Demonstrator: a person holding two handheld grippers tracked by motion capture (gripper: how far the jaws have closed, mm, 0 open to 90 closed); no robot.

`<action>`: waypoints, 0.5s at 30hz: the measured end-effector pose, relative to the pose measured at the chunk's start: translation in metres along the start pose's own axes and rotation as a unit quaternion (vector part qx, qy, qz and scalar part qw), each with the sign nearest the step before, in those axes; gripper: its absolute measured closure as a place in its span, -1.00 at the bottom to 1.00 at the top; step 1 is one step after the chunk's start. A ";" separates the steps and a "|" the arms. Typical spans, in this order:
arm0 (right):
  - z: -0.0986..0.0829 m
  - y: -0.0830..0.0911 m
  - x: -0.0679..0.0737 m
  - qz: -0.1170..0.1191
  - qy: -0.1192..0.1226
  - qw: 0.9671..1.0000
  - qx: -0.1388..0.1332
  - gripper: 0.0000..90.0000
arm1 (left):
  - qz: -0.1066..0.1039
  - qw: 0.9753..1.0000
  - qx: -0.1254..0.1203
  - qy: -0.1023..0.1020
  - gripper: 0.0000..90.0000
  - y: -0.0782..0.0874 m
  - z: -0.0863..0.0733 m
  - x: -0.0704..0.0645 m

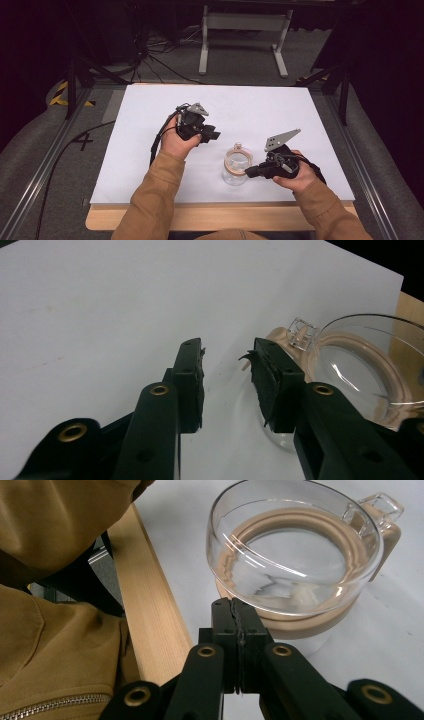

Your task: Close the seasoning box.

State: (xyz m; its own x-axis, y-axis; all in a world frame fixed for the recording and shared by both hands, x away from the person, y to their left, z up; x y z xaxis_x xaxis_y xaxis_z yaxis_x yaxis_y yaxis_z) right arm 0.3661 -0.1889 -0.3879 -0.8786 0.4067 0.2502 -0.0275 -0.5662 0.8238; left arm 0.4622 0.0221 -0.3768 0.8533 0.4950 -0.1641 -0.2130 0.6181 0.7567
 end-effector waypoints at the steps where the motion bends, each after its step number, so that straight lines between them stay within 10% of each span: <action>1: -0.001 0.000 0.000 0.000 -0.002 1.000 0.004 0.99 | 0.000 1.000 0.001 0.001 0.46 0.000 0.000 0.000; 15: -0.004 -0.004 0.000 -0.002 0.007 1.000 0.027 0.99 | 0.001 1.000 0.005 0.004 0.43 0.002 -0.002 0.002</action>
State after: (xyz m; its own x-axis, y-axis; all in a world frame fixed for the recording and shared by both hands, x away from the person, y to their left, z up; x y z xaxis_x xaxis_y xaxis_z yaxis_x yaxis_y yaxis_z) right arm 0.3641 -0.1894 -0.3931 -0.8847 0.3994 0.2403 -0.0061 -0.5254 0.8508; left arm 0.4623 0.0252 -0.3769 0.8487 0.5014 -0.1680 -0.2096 0.6106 0.7637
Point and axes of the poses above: each handheld gripper's, and its own axes: y roughly backward along the jaws, z roughly out of its top, x roughly to its left, the point moved 5 cm from there along -y, roughly forward along the jaws, and after that the axes turned 11 degrees about x, right-handed, at the moved point
